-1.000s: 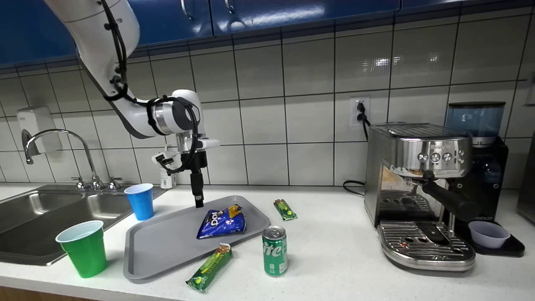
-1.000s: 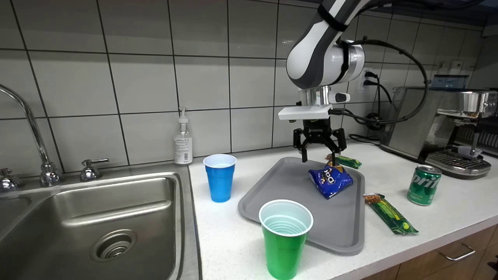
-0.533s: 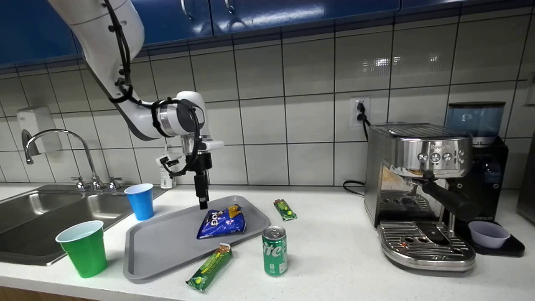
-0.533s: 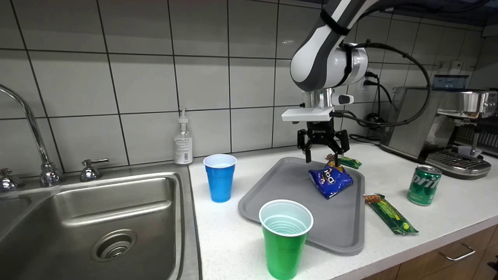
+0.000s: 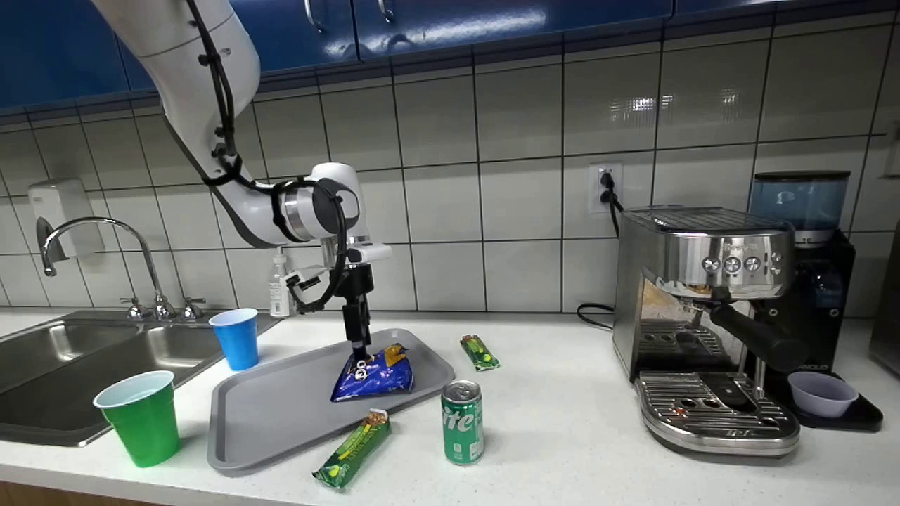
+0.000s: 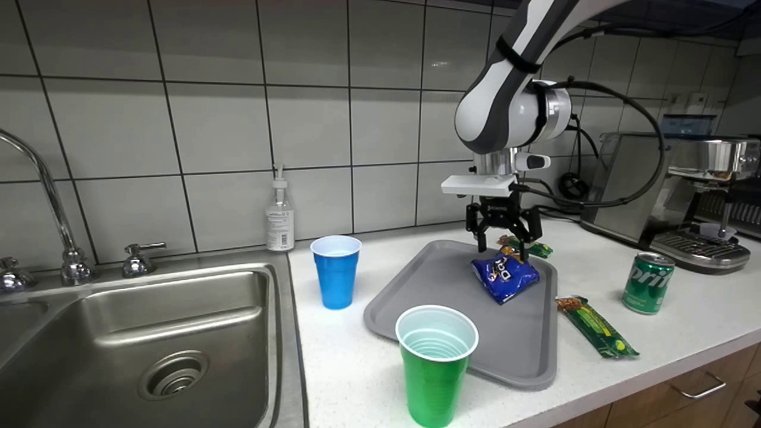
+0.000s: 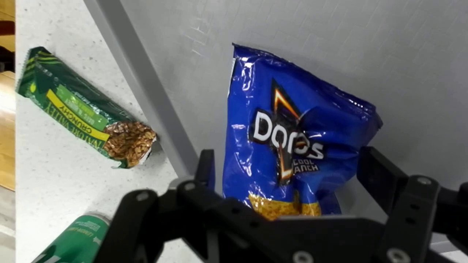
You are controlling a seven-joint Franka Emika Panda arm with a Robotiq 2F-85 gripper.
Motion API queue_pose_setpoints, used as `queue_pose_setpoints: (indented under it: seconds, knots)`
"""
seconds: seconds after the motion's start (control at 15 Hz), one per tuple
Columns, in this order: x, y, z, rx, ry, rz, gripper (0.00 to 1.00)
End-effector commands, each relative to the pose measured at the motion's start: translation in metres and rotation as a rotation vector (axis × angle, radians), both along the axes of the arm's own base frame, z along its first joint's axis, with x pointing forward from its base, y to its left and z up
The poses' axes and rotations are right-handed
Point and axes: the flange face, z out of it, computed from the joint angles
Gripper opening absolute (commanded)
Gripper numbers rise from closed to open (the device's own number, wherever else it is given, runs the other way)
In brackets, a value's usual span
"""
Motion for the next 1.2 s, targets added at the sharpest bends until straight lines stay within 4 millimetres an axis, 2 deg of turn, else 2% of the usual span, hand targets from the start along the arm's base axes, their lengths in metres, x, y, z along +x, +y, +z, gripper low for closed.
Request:
queue_pose_setpoints:
  seconds: [0.0,0.4,0.47,0.6,1.13]
  knots:
    - [0.0066,-0.0076,-0.0074,-0.02,-0.023,-0.026,1.0]
    - [0.0074,-0.0105,-0.0102,-0.016,-0.03,-0.019,1.0]
    - [0.0076,-0.01,-0.0094,-0.015,-0.033,-0.018,0.75]
    - [0.0081,-0.0092,-0.0097,-0.017,-0.035,-0.015,0.66]
    - [0.0075,-0.0082,-0.0102,-0.018,-0.032,-0.016,0.03]
